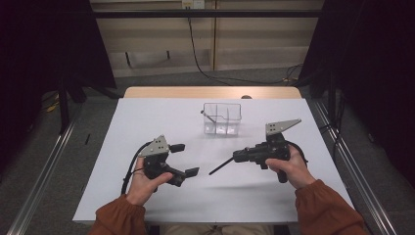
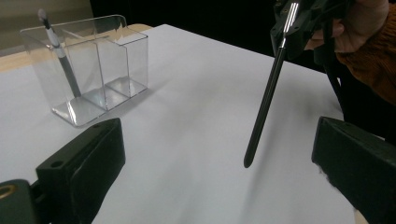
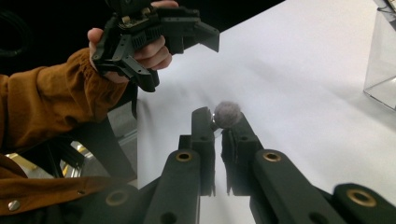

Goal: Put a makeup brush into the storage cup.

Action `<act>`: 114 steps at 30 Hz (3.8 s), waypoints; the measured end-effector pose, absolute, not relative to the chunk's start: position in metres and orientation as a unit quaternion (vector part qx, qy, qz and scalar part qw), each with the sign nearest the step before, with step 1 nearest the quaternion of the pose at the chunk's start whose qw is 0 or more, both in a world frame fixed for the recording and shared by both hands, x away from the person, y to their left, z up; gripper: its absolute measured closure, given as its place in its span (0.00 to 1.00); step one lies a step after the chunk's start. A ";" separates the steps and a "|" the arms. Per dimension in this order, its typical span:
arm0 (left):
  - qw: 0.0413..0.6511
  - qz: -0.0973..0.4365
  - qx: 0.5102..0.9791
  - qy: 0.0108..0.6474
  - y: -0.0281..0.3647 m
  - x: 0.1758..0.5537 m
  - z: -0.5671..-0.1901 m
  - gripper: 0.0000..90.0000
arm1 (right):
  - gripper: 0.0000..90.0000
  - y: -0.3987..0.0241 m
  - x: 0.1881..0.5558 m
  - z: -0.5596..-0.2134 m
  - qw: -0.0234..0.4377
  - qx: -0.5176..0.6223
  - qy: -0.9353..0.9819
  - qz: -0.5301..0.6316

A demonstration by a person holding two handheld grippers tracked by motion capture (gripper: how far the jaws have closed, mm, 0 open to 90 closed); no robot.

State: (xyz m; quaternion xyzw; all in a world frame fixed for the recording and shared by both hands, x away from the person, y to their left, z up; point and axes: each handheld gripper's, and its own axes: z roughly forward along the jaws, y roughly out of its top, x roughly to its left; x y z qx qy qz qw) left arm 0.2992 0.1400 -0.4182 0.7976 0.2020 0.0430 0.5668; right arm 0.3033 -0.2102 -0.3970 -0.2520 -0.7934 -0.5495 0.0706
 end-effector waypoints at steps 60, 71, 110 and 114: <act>0.533 0.031 0.835 0.137 0.078 0.295 -0.423 0.60 | 0.93 -0.154 0.330 -0.349 0.095 -0.226 -0.908 -0.340; 0.526 0.007 0.840 0.132 0.070 0.298 -0.425 0.82 | 0.93 -0.149 0.330 -0.350 0.094 -0.223 -0.911 -0.334; 0.502 -0.018 0.854 0.133 0.071 0.303 -0.424 0.94 | 0.88 -0.145 0.328 -0.361 0.097 -0.211 -0.904 -0.359; 0.502 -0.013 0.854 0.136 0.072 0.303 -0.424 0.94 | 0.80 -0.148 0.327 -0.362 0.095 -0.210 -0.896 -0.380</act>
